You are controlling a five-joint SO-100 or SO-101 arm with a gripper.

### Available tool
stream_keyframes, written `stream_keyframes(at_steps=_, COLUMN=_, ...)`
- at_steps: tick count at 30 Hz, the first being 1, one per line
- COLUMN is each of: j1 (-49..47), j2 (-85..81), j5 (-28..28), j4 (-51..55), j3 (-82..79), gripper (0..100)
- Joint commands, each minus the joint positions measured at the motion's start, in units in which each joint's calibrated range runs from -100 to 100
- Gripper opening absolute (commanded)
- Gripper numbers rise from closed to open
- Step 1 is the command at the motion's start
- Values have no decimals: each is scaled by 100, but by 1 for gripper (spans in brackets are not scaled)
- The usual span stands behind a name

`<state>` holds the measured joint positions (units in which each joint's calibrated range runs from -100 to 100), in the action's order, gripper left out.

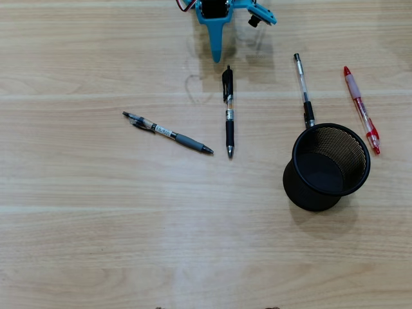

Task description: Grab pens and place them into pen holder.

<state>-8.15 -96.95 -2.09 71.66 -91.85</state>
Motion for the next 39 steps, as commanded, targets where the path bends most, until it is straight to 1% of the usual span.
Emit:
stream_keyframes(at_steps=1, j1=8, j2=93, j5=10, j4=204, j3=0, gripper=13)
stream_keyframes(at_steps=23, j1=8, j2=93, j5=10, j4=204, j3=0, gripper=13)
stream_keyframes(at_steps=26, j1=153, j2=93, j5=-27, j4=144, j3=-9, gripper=13)
stream_keyframes(at_steps=34, j1=1040, j2=93, j5=-42, j4=66, j3=-9, gripper=14)
stream_keyframes(at_steps=39, j1=807, j2=93, j5=-32, j4=-28, j3=-45, gripper=19)
